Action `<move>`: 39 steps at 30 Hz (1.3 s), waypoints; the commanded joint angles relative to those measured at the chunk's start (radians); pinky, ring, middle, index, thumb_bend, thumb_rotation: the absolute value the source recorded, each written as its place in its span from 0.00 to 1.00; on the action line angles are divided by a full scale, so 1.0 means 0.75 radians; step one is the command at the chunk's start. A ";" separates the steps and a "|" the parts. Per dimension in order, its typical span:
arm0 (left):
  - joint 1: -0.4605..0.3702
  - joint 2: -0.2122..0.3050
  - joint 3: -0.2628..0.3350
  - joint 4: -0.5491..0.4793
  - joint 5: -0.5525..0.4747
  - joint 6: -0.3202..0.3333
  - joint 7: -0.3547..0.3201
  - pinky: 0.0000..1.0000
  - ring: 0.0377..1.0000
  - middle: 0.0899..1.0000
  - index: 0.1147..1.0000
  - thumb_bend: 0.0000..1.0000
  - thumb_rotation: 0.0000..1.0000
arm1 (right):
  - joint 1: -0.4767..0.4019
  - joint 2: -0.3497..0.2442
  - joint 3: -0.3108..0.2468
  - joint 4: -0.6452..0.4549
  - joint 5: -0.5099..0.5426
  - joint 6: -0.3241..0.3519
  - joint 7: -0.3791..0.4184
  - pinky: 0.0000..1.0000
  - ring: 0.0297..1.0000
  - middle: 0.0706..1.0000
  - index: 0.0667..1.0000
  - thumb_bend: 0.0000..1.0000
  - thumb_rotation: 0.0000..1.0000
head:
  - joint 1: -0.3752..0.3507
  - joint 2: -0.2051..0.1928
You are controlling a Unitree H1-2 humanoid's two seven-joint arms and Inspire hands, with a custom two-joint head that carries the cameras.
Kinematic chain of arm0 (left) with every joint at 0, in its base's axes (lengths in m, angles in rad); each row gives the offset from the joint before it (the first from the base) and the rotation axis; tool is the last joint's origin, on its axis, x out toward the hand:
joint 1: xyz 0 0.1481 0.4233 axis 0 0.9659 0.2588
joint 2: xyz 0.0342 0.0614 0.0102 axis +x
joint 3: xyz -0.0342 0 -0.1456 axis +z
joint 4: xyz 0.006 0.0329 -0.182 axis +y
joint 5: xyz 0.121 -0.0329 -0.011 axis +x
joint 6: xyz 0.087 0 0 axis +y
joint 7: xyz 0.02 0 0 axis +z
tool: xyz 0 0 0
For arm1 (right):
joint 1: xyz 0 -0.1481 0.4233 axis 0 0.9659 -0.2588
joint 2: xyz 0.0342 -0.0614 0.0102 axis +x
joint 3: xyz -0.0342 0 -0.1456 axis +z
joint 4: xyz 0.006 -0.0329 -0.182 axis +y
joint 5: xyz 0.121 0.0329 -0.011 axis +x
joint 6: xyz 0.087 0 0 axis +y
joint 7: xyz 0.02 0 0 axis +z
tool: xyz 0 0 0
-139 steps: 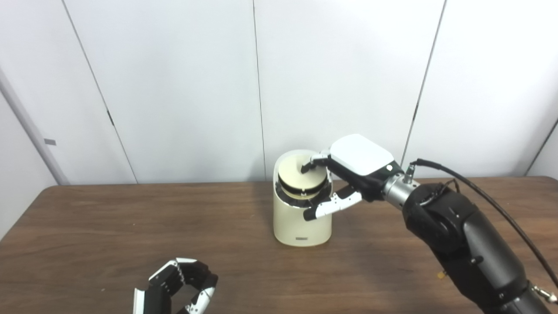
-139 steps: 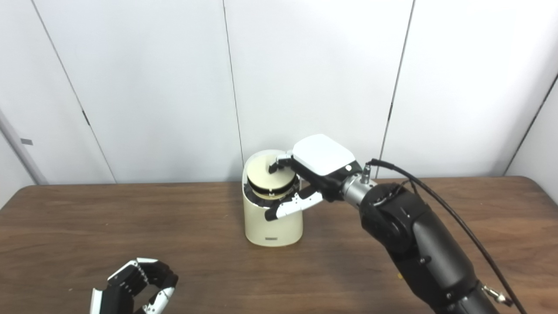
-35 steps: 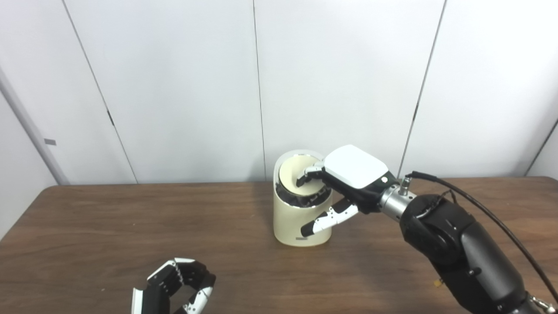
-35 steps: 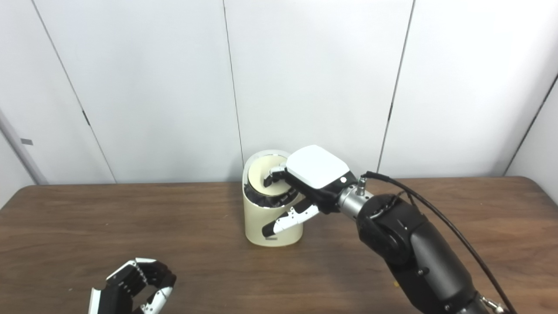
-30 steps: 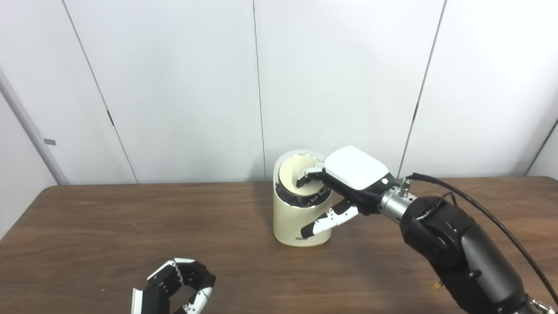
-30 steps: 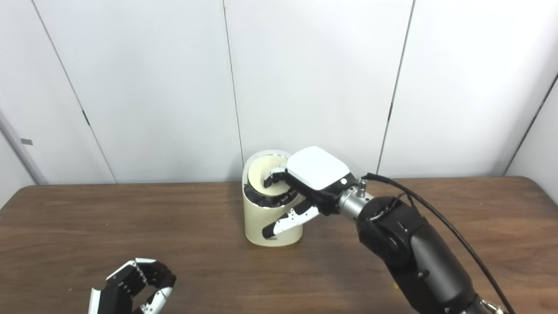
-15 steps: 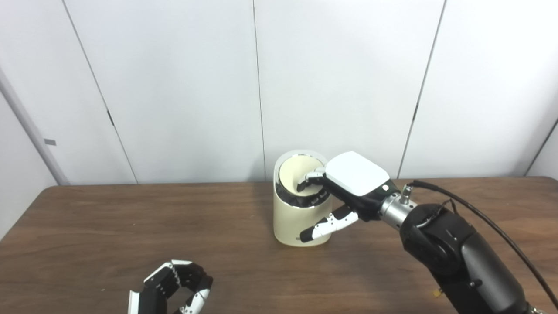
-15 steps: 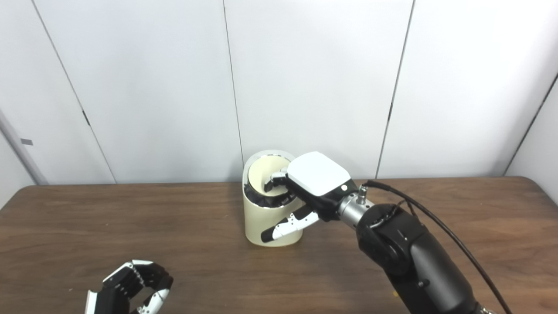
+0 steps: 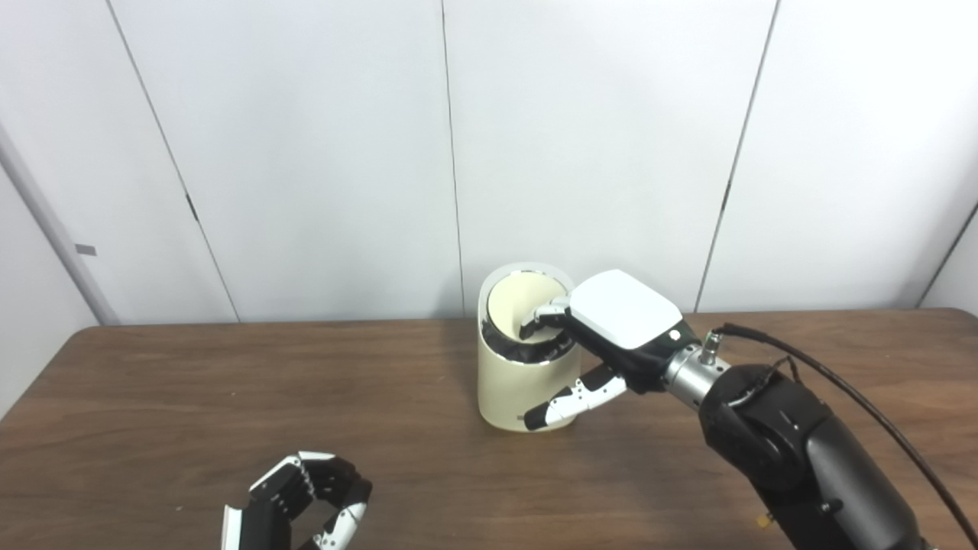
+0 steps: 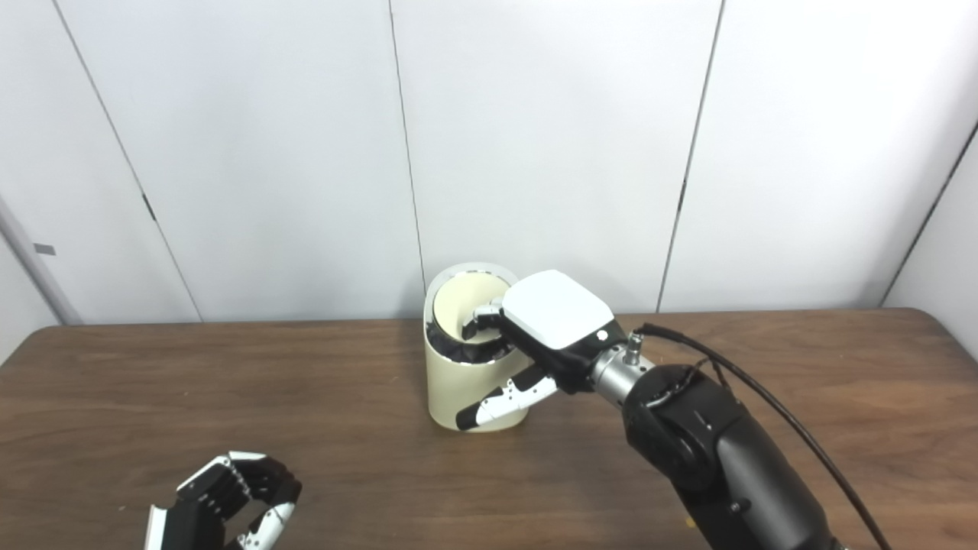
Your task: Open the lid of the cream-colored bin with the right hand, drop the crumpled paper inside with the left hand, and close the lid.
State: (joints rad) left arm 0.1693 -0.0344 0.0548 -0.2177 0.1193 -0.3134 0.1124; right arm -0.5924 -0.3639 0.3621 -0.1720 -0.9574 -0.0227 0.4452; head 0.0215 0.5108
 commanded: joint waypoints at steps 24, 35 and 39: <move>0.012 -0.008 -0.010 -0.067 0.018 0.009 0.004 0.38 0.43 0.44 0.42 0.48 0.06 | -0.091 0.003 0.080 0.000 -0.002 0.236 0.403 0.64 0.74 0.73 0.70 0.97 0.92 | -0.002 0.013; -0.002 -0.011 -0.013 -0.059 0.000 0.018 0.003 0.38 0.43 0.44 0.42 0.48 0.06 | -0.192 -0.043 0.135 -0.045 -0.004 0.266 0.582 0.43 0.50 0.52 0.56 0.90 0.91 | -0.015 0.006; -0.006 -0.010 -0.012 -0.047 0.011 0.006 0.008 0.38 0.43 0.44 0.42 0.48 0.06 | -0.218 -0.043 0.159 -0.068 -0.033 0.293 0.653 0.43 0.52 0.55 0.61 0.90 0.92 | -0.013 0.004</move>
State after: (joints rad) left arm 0.1681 -0.0356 0.0491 -0.2342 0.1199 -0.2860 0.1134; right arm -0.7784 -0.3713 0.4545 -0.2268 -0.9847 0.1914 0.8348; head 0.0107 0.5124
